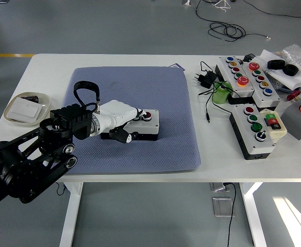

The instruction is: Pick up the button,place it on the desk,press the button,press the button

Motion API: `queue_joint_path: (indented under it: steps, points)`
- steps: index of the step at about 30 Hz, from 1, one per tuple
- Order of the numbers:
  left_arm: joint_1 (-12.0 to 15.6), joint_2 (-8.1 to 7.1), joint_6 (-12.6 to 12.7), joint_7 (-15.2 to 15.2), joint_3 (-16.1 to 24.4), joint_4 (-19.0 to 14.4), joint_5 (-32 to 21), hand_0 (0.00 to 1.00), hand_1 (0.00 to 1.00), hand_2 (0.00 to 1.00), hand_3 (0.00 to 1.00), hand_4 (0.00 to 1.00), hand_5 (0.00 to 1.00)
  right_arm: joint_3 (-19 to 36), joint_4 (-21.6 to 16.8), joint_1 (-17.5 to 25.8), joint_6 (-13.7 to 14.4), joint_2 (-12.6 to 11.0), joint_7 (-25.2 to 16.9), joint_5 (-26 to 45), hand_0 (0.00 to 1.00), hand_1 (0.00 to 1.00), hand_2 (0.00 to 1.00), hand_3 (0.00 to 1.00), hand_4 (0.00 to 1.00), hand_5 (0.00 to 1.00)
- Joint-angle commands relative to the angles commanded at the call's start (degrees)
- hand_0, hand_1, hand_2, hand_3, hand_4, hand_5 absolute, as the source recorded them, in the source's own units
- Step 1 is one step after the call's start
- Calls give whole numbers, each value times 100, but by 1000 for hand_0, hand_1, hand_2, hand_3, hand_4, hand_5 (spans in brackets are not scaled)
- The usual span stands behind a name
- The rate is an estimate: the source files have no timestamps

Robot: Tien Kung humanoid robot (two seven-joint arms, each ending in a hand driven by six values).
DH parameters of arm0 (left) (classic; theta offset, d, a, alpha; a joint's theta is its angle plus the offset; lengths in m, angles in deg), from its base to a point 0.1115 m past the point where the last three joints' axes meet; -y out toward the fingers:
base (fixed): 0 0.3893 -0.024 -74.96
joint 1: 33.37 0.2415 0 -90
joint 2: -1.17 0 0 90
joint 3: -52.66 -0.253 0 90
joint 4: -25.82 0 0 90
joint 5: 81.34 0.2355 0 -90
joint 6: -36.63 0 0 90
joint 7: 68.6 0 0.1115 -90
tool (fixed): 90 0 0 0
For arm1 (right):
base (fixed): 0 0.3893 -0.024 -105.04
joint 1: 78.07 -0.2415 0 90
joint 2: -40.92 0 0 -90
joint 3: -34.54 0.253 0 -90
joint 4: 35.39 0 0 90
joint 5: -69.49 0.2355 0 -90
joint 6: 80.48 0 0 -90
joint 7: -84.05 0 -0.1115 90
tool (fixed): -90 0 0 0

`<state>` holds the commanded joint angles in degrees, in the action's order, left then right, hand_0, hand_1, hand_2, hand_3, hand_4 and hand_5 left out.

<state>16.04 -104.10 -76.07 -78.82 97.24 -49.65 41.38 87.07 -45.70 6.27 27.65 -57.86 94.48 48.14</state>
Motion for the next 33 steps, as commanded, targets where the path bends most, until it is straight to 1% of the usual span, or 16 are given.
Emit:
queue_joint_path:
  steps: [7,12,13,14,15,18,19,20,23,24,25,27,29,30,31,33]
  points:
    - [50,-38,329,81,181,-203,-198,2,51,99,845,549,311,-1,0,-9,3,1,9,-5,787,797,817,751,412,479]
    - [98,-57,499,156,489,-412,-382,2,51,99,845,549,311,-4,0,-9,2,1,10,-6,787,797,817,751,412,479]
    - [101,-58,526,166,519,-423,-402,2,47,106,876,626,341,-4,0,-9,2,1,9,-5,787,797,817,751,412,479]
    - [106,-58,566,186,562,-436,-436,2,47,106,876,626,341,-4,0,-9,2,0,8,-4,787,797,817,751,412,479]
    - [114,-57,676,222,636,-447,-491,2,47,106,876,626,341,-5,0,-10,1,-1,7,-5,787,797,817,751,412,479]
    - [144,-51,1173,276,805,-429,-746,2,47,106,876,626,341,-2,0,-13,-2,-3,7,-12,787,797,817,751,412,479]
    - [161,-52,1388,301,865,-406,-913,21,140,203,944,833,748,3,0,-14,0,-2,9,-17,787,797,817,751,412,479]
    - [166,-52,1578,309,883,-399,-1005,21,140,203,944,833,748,4,0,-15,1,-1,10,-18,787,797,817,751,412,479]
    - [210,-48,2215,400,989,-316,-1599,21,140,203,944,833,748,1,0,-14,1,0,12,-15,787,797,817,751,412,479]
    - [228,-43,2475,429,1028,-288,-1859,21,140,203,944,833,748,6,0,-14,2,1,15,-22,787,797,817,751,412,479]
    - [247,-40,2711,460,1075,-257,-2117,430,578,625,972,834,922,11,0,-13,5,3,19,-28,787,797,817,751,412,479]
    - [272,-39,3008,500,1134,-219,-2586,430,578,625,972,834,922,10,0,-10,7,4,24,-30,787,797,817,751,412,479]
    - [297,-41,3195,521,1189,-184,-3059,430,578,625,972,834,922,6,0,-5,8,5,27,-27,787,797,817,751,412,479]
    - [304,-41,3234,523,1204,-174,-3279,430,578,625,972,834,922,5,0,-3,8,5,27,-24,787,797,817,751,412,479]
    - [326,-42,3368,556,1244,-132,-3533,777,827,903,998,797,998,8,0,0,12,7,32,-31,787,797,817,751,412,479]
    - [360,-40,3526,593,1304,-84,-4007,777,827,903,998,797,998,9,0,6,13,9,37,-38,787,797,817,751,412,479]
